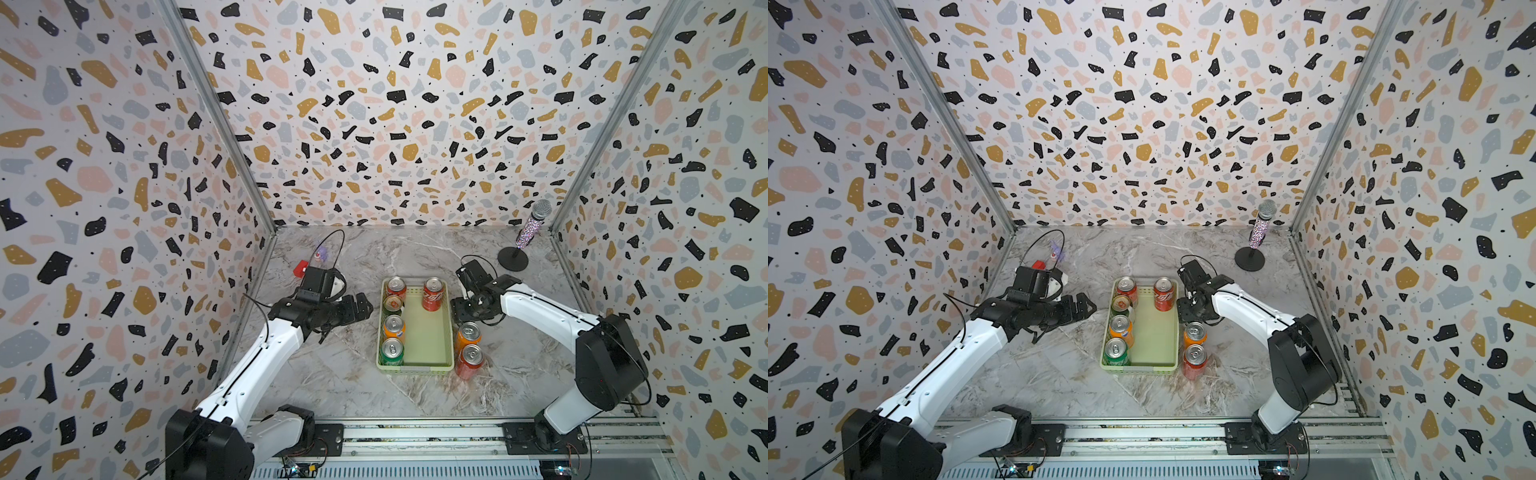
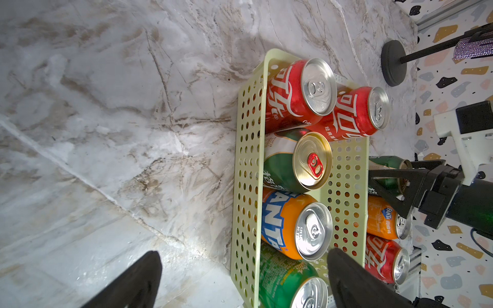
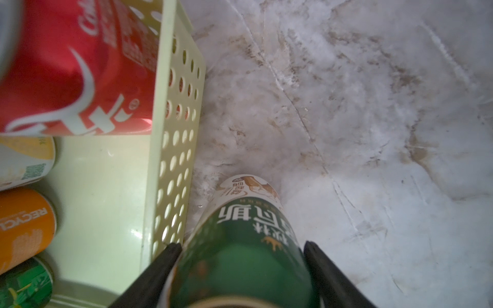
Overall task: Take out the drinks from the basket
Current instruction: Place the drink at the center of the board.
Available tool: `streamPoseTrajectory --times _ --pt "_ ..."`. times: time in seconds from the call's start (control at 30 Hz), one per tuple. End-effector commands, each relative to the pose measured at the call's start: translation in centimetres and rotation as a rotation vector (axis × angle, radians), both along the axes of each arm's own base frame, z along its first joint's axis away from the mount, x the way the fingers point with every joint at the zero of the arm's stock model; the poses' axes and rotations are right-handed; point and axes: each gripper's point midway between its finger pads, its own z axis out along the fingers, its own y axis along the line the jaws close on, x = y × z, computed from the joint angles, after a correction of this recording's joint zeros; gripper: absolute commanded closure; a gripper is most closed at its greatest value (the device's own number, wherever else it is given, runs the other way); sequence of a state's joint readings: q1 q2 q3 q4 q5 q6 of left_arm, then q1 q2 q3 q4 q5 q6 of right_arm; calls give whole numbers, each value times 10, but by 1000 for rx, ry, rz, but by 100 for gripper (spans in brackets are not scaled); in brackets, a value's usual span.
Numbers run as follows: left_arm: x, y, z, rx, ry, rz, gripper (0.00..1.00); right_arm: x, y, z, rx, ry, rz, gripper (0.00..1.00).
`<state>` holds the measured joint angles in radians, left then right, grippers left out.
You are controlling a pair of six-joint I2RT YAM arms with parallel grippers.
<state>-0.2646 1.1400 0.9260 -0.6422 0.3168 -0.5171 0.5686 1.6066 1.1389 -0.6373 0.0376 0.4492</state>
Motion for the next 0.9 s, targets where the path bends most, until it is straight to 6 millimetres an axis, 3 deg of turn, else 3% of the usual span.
streamPoseTrajectory --times 0.0,0.63,0.87 --pt "2 -2 0 -17 -15 -1 0 -9 -3 12 11 5 5 26" --pt "2 -1 1 -13 -19 -3 0 -4 -8 50 2 -79 29 17" --pt "5 -1 10 -5 -48 -12 0 -4 -18 77 -15 -156 24 18"
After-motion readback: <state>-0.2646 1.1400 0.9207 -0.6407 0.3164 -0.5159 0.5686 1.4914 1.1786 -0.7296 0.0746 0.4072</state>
